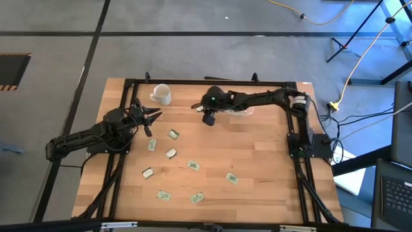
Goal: Pick and place items into bin
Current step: Put the truvia packet into the transparent bin, then put the stevia packet into the transparent bin
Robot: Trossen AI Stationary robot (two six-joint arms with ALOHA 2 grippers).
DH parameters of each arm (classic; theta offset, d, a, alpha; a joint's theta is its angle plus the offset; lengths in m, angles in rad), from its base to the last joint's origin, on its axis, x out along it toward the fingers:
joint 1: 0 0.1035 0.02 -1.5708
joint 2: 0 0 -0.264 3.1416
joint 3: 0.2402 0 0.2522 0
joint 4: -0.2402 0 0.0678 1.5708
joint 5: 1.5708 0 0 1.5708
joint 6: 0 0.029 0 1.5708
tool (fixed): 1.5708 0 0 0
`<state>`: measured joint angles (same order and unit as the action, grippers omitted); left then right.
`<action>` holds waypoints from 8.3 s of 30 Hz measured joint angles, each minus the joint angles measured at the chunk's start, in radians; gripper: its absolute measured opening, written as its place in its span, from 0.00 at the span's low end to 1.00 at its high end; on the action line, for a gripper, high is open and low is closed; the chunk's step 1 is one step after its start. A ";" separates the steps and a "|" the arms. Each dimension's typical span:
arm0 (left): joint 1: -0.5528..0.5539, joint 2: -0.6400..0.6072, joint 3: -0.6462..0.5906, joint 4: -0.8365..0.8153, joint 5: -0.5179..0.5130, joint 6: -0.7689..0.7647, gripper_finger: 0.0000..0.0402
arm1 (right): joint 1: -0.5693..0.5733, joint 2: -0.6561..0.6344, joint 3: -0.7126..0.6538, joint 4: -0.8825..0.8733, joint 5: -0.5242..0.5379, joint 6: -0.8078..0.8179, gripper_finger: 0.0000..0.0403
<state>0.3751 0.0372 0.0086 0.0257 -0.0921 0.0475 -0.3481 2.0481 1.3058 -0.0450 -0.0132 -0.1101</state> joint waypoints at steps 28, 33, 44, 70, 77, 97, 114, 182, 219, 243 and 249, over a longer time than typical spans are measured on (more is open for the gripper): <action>0.000 0.000 0.000 0.000 0.004 0.000 0.20 | -0.001 0.125 0.087 -0.124 0.095 -0.007 0.05; 0.000 0.000 0.000 0.000 0.005 0.000 0.20 | -0.002 0.107 0.083 -0.148 0.094 -0.028 0.02; 0.000 0.000 0.000 0.000 0.005 0.000 0.20 | 0.018 -0.123 0.080 -0.484 0.090 -0.034 0.04; 0.000 0.007 0.000 -0.001 0.006 -0.008 0.20 | -0.121 -0.444 -0.325 -0.440 0.113 0.054 0.05; 0.000 0.007 0.000 -0.001 0.006 -0.009 0.20 | -0.134 -0.444 -0.335 -0.421 0.161 0.062 0.05; 0.000 0.007 0.000 0.000 0.006 -0.011 0.20 | -0.134 -0.448 -0.321 -0.441 0.198 0.079 0.25; 0.000 0.007 0.000 -0.001 0.007 -0.008 0.20 | 0.333 -0.495 -0.358 -0.501 -0.084 0.051 0.25; 0.000 0.006 0.000 0.001 0.004 0.045 0.20 | 0.850 -0.340 -0.442 -0.232 0.054 0.655 0.35; 0.000 0.007 0.000 0.000 0.003 0.045 0.20 | 0.850 -0.245 -0.384 -0.292 0.128 0.625 0.21; 0.000 0.007 0.000 0.001 0.003 0.045 0.20 | 0.685 -0.616 -0.385 -0.503 0.246 0.430 0.03; 0.000 0.006 0.000 0.000 0.004 0.045 0.20 | 0.507 -0.688 -0.385 -0.522 0.333 0.237 0.04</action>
<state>0.3750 0.0437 0.0086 0.0261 -0.0881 0.0929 0.1590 1.3602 0.9207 -0.5666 0.3198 0.1266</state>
